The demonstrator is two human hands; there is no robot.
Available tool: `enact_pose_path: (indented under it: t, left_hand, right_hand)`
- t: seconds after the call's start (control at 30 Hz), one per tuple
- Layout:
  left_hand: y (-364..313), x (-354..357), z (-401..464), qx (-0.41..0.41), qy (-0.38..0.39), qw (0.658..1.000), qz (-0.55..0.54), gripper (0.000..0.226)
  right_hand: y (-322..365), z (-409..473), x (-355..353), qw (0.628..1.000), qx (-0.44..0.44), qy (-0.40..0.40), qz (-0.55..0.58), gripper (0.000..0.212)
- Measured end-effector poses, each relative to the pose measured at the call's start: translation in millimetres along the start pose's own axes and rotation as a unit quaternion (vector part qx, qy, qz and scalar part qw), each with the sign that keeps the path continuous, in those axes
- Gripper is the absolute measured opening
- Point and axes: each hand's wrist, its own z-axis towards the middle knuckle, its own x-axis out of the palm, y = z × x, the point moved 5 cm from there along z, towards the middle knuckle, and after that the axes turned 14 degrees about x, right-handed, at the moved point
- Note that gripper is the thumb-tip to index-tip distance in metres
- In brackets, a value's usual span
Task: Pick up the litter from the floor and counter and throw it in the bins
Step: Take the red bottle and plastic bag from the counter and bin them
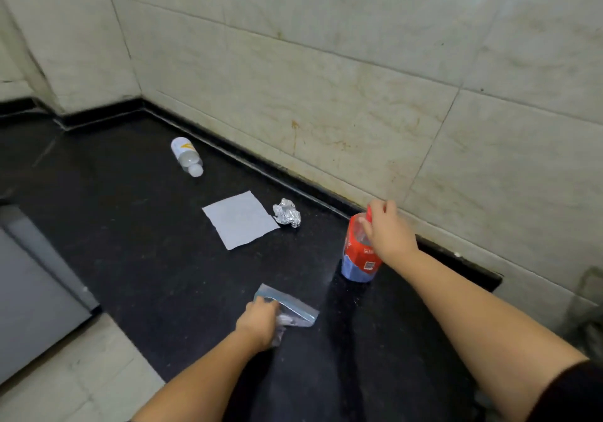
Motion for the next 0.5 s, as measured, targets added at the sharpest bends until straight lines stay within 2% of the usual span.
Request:
enact_pose_path:
  t: [0.13, 0.27, 0.4, 0.5]
  left_hand:
    - [29, -4, -78, -0.102, -0.107, 0.987, -0.065, 0.041]
    - [52, 8, -170, -0.203, -0.221, 0.946, -0.125, 0.026]
    - [55, 53, -273, -0.282, -0.262, 0.910, -0.155, 0.024]
    - [60, 89, -359, -0.350, -0.281, 0.873, -0.188, 0.012]
  right_hand:
    - [34, -39, -1, 0.995, -0.086, 0.035, 0.036, 0.036]
    - [84, -111, 2, 0.975, -0.178, 0.089, 0.101, 0.032]
    - [130, -204, 9, 0.941, -0.278, 0.141, 0.133, 0.028]
    - [165, -277, 16, 0.914, -0.345, 0.168, 0.130, 0.029]
